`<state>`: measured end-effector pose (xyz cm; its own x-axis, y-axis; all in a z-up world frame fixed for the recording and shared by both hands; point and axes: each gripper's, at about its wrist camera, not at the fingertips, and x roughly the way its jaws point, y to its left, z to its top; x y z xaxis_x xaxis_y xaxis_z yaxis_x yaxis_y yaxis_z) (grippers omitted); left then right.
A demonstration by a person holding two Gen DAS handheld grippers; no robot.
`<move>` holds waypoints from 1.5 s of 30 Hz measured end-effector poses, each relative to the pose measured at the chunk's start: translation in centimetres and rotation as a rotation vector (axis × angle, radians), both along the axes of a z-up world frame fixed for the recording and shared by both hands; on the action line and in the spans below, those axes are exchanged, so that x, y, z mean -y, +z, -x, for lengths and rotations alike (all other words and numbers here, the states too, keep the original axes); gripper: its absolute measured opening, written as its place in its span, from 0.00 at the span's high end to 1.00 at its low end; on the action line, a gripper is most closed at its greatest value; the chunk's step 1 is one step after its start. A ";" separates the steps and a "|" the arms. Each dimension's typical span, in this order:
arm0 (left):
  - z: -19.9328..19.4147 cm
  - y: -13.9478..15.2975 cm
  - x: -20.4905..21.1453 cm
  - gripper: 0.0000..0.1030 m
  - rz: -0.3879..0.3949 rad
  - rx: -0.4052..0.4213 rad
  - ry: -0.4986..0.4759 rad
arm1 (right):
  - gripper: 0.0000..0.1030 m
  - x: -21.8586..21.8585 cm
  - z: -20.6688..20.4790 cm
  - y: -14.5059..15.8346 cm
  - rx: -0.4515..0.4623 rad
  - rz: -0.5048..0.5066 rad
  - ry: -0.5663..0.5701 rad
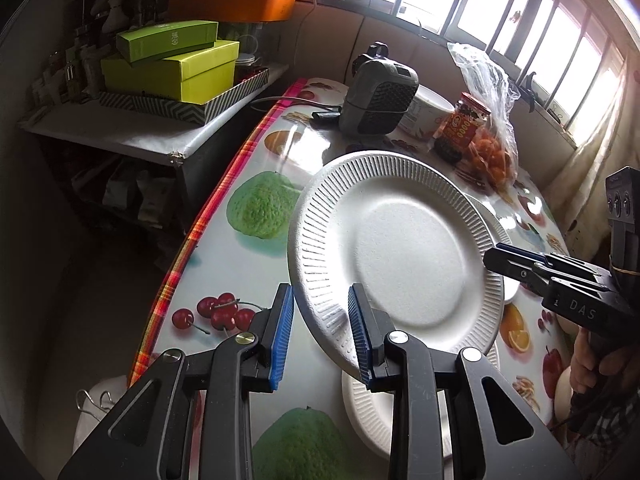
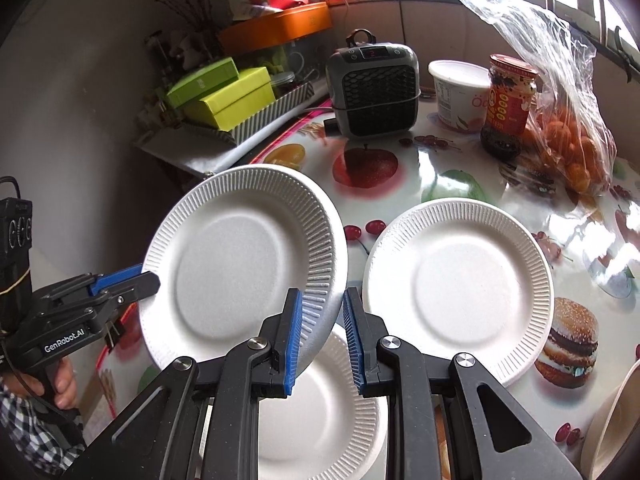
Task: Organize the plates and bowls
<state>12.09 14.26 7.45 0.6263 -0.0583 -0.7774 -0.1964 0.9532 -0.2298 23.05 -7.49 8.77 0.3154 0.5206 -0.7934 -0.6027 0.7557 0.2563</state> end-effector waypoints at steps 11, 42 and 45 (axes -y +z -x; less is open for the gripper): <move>1.9 -1.1 2.6 0.71 0.003 -0.026 -0.052 | 0.80 3.2 3.4 -1.3 -0.028 0.022 -0.029; 3.2 -4.8 5.9 0.71 -0.004 -0.133 -0.110 | 0.80 6.6 6.5 -4.9 -0.102 0.066 -0.062; 3.2 -4.9 5.9 0.71 -0.004 -0.135 -0.109 | 0.80 6.6 6.5 -4.9 -0.103 0.068 -0.061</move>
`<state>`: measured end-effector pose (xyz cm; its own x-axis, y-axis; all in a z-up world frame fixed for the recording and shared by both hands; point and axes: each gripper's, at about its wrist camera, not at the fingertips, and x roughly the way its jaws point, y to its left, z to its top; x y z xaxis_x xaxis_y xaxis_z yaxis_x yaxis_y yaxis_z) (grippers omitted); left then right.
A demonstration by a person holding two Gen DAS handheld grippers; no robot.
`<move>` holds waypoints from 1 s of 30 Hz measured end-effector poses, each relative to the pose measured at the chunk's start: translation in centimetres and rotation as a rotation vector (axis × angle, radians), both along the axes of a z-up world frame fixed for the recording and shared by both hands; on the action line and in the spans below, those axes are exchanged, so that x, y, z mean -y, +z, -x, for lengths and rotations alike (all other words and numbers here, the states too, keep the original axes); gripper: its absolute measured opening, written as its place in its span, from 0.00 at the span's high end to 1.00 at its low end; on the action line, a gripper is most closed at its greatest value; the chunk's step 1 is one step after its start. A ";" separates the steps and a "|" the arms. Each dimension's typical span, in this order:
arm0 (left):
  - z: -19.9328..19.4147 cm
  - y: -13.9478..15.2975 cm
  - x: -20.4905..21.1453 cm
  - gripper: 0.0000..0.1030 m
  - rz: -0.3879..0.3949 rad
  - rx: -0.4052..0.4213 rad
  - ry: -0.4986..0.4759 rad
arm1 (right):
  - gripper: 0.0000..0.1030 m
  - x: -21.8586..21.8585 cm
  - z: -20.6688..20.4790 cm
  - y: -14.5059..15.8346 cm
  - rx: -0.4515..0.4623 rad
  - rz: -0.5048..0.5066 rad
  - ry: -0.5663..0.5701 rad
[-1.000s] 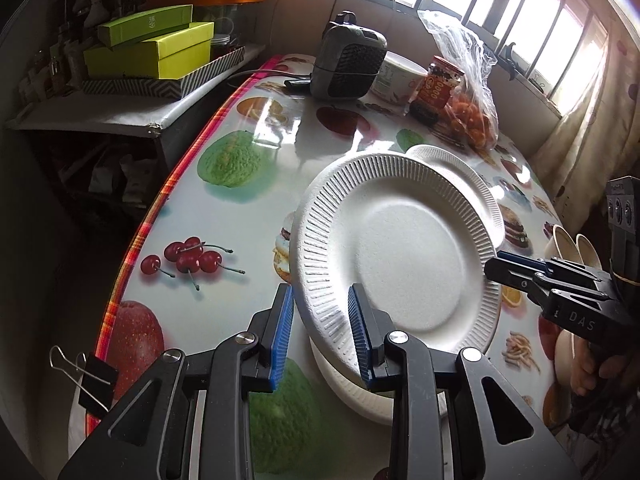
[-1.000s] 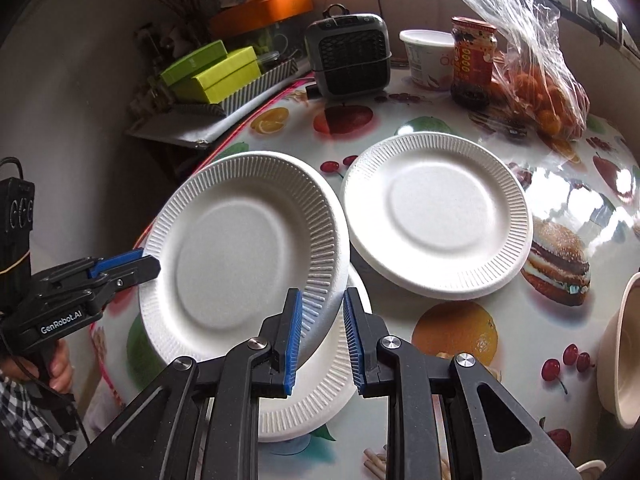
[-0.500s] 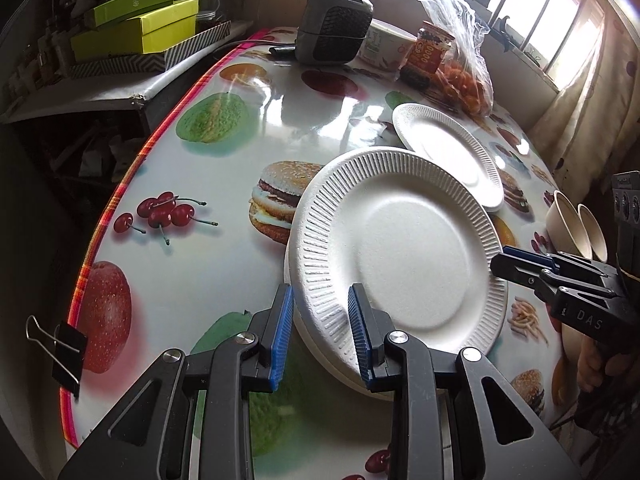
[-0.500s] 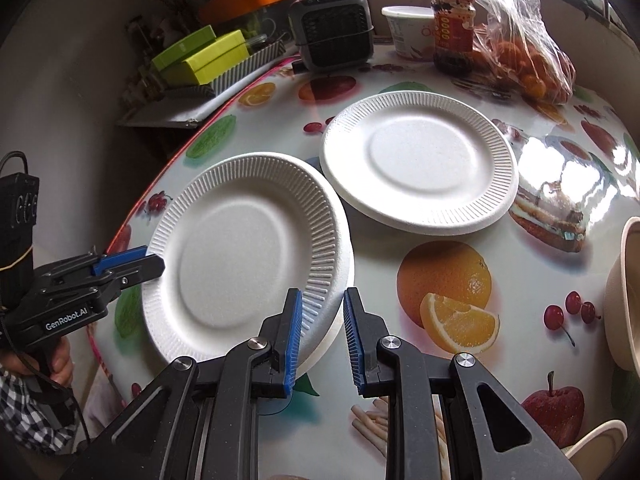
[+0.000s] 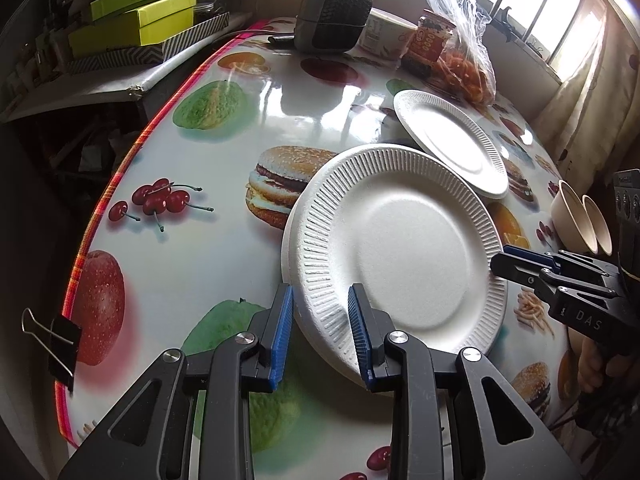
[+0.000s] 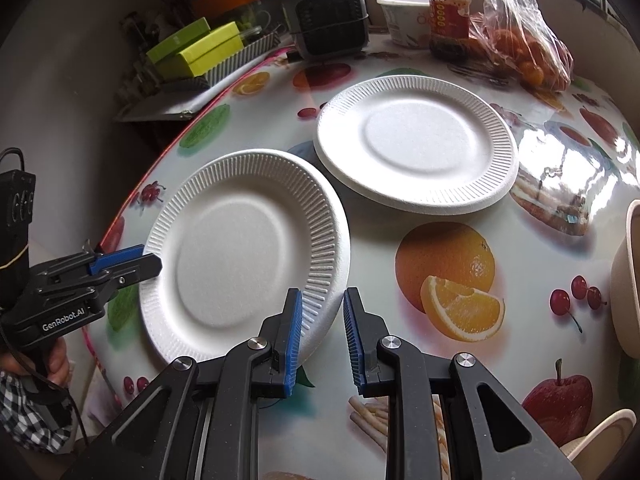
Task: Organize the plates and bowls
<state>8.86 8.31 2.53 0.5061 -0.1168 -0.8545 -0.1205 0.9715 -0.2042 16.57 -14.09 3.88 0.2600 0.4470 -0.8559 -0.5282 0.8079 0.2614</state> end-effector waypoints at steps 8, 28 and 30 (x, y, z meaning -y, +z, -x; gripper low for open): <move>0.0 0.0 -0.1 0.71 0.002 -0.001 0.001 | 0.80 0.0 0.0 -0.2 -0.001 -0.003 -0.004; -0.2 0.2 -0.1 0.67 0.001 -0.002 0.001 | 0.66 0.6 -0.1 0.3 0.004 -0.012 -0.023; -0.2 0.5 -0.2 0.64 0.002 0.004 0.001 | 0.63 0.7 -0.2 0.7 0.012 -0.016 -0.025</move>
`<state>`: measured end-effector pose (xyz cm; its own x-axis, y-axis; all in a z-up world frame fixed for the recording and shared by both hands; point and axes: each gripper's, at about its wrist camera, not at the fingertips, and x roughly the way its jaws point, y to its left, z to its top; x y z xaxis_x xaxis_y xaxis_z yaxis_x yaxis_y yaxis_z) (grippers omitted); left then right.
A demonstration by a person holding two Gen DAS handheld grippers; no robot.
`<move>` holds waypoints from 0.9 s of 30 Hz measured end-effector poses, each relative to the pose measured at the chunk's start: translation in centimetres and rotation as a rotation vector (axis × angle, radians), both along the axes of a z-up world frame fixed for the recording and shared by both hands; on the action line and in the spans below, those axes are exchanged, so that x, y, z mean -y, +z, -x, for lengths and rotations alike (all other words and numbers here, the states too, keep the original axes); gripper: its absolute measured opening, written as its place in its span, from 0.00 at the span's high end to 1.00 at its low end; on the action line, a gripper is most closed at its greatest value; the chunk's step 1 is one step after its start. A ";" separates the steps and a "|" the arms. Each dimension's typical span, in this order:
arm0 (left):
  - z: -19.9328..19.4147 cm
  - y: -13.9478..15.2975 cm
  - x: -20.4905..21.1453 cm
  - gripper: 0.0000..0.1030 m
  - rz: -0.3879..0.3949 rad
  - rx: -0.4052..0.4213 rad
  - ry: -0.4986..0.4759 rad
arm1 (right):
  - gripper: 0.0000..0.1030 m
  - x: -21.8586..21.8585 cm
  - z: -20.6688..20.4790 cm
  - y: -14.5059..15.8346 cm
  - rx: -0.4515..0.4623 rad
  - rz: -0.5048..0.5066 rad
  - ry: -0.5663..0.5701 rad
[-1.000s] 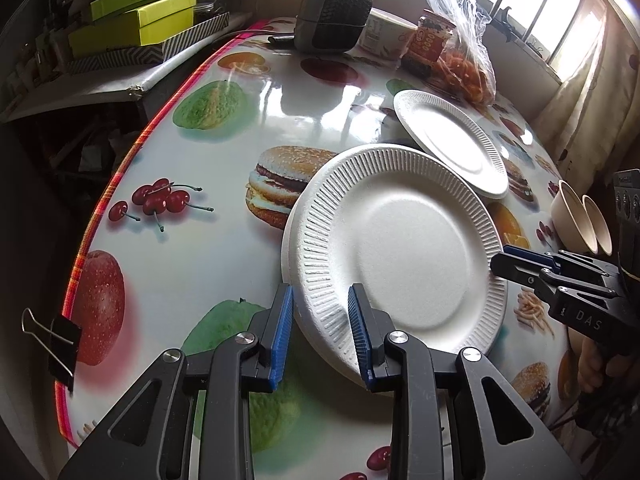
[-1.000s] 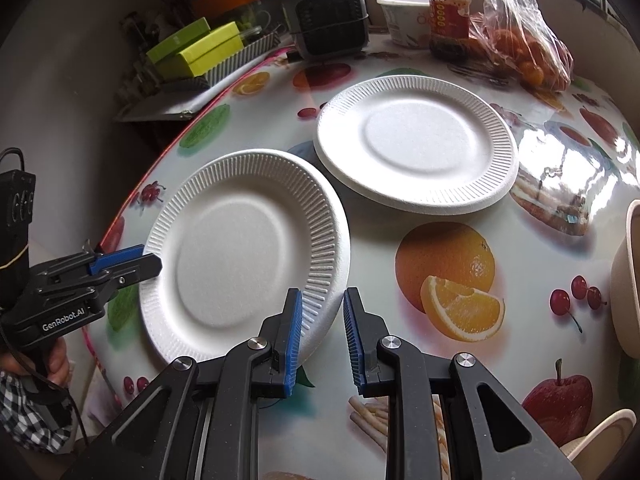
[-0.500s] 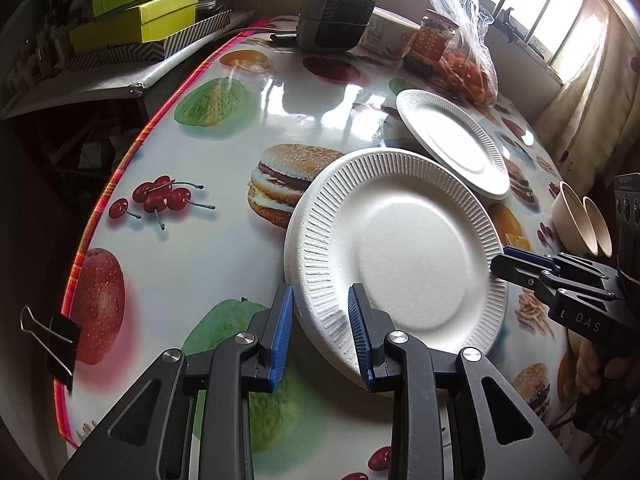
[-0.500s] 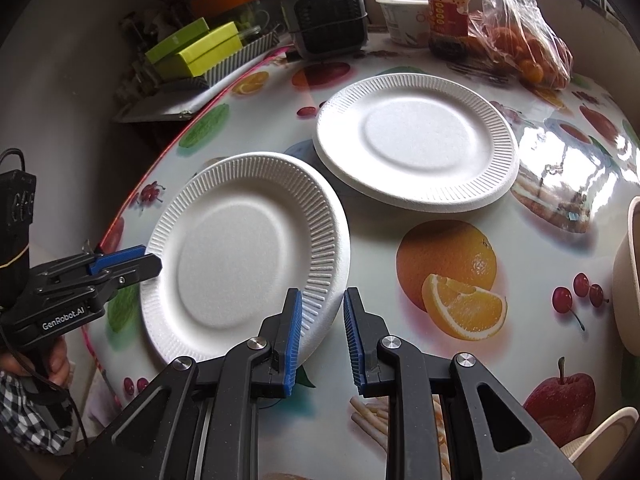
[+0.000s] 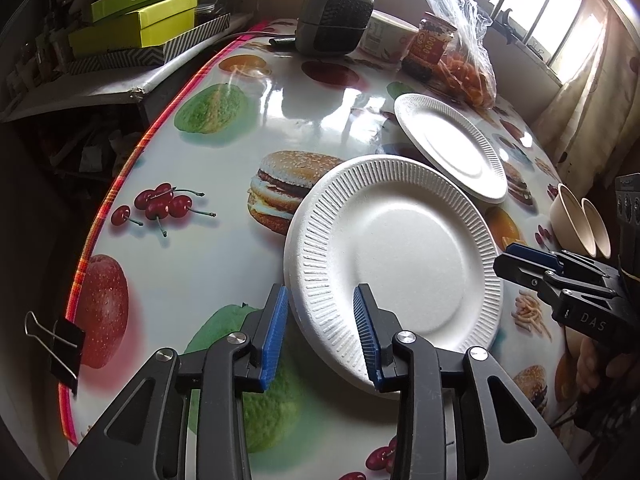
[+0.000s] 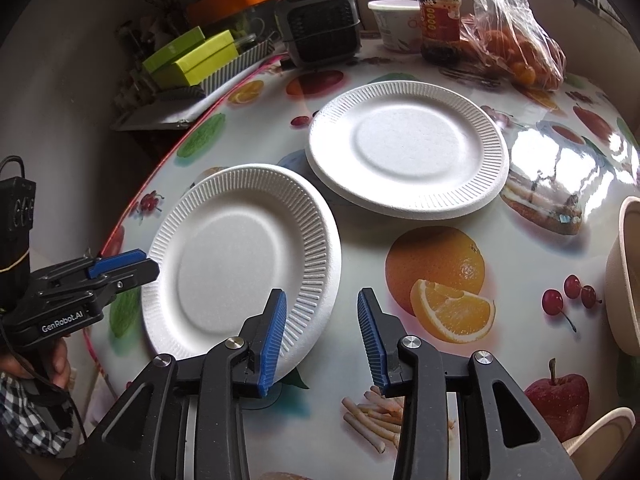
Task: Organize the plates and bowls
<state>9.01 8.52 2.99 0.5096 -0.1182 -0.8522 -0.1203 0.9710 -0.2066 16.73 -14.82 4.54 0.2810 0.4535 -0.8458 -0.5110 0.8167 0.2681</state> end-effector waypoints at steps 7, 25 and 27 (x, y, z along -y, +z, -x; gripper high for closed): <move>-0.6 2.4 0.1 0.61 -0.011 0.037 -0.004 | 0.58 1.4 -0.6 2.6 0.047 -0.019 -0.014; -10.2 7.0 3.9 0.61 -0.031 0.081 -0.039 | 0.55 8.0 -10.7 6.3 0.105 0.027 -0.099; -11.5 6.9 4.2 0.61 -0.030 0.080 -0.042 | 0.55 8.3 -12.0 5.8 0.097 0.035 -0.105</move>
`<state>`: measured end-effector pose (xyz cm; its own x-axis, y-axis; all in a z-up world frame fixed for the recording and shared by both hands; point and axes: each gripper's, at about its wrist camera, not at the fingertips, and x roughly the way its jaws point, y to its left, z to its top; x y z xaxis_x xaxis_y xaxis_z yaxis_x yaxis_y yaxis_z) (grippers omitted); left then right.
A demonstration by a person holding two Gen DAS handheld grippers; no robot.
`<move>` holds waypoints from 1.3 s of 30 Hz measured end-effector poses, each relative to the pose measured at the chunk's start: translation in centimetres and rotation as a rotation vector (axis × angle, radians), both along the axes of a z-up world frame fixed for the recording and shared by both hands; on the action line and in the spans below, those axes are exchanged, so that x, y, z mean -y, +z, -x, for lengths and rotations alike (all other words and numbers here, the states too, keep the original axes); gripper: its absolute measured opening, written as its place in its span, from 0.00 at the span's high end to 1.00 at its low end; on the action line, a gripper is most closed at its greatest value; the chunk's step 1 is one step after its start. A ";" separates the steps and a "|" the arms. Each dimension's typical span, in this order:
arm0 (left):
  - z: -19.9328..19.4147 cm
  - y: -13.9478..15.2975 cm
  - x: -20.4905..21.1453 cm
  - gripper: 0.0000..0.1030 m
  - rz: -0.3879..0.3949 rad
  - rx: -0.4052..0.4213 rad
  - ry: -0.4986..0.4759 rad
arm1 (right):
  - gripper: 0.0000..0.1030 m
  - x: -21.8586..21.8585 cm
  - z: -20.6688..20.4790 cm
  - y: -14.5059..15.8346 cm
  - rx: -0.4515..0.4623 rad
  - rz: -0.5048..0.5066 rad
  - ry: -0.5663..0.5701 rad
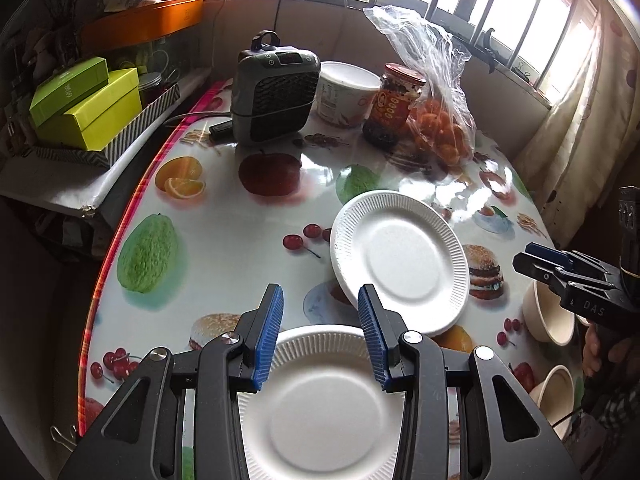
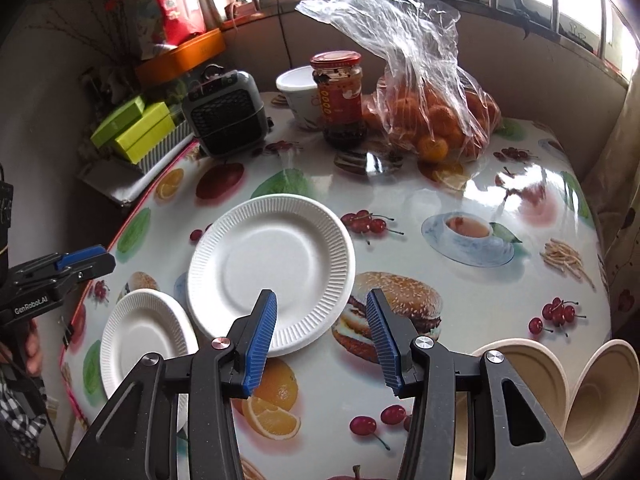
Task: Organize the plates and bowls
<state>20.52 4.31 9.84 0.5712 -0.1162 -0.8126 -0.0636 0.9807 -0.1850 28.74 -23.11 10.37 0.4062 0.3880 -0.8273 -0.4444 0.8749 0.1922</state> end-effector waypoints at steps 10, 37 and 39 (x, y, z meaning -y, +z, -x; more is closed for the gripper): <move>-5.0 -2.3 1.0 0.61 0.017 -0.082 -0.016 | 0.55 0.4 -5.3 -3.4 -0.124 -0.008 0.001; -7.9 -6.0 0.5 0.61 0.061 -0.174 -0.017 | 0.65 -0.9 -7.7 -7.8 -0.286 -0.071 0.005; -8.0 -6.1 0.5 0.61 0.064 -0.176 -0.018 | 0.68 -0.9 -7.7 -7.8 -0.286 -0.072 0.004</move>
